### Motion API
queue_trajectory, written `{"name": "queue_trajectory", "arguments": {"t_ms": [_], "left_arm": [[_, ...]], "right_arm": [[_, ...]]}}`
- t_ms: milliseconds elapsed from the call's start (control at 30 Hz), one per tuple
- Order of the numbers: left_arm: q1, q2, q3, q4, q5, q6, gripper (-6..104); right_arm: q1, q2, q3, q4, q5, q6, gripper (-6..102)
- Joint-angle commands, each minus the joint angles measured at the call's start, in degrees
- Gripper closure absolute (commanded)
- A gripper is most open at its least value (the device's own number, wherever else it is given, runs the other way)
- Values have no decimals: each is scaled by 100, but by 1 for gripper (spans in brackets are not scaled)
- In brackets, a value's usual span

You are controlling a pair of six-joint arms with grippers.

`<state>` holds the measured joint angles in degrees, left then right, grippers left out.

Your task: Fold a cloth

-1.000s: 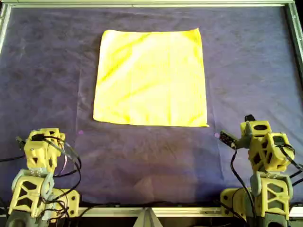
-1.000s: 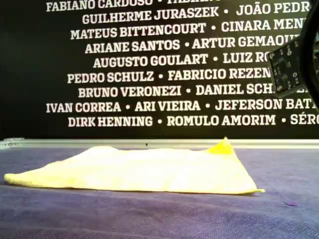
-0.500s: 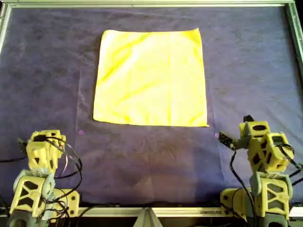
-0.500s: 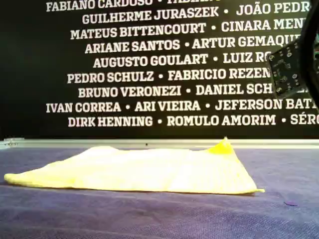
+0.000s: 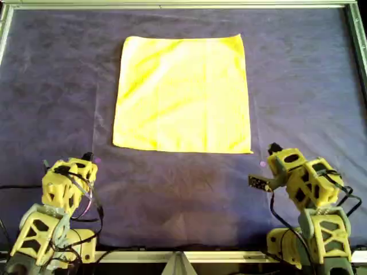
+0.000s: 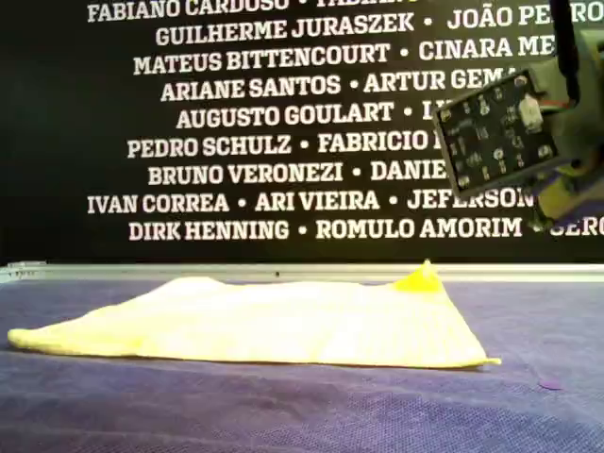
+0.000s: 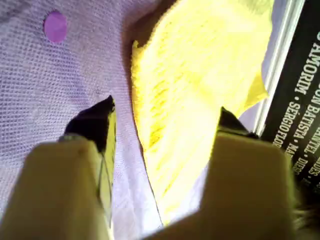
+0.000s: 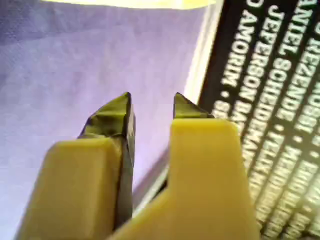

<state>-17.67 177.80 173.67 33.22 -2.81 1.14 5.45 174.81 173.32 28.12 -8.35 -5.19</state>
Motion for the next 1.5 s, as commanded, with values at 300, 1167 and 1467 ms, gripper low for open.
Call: {"name": "queue_trajectory", "arguments": {"t_ms": [300,1167,1467], "left_arm": [[-141,-527,-747,-158,62,-9,23],[-316,-8877,-6091,-176,721,70,22],[-316,-9097,-6390,-176,642,70,22]], "right_arm": [[536,-1898,-1485,-88,-105,-62,62],[527,-6328,-3410,-202,-105,-53,37],[527,-6354,-3577,-211,-105,18,37]]}}
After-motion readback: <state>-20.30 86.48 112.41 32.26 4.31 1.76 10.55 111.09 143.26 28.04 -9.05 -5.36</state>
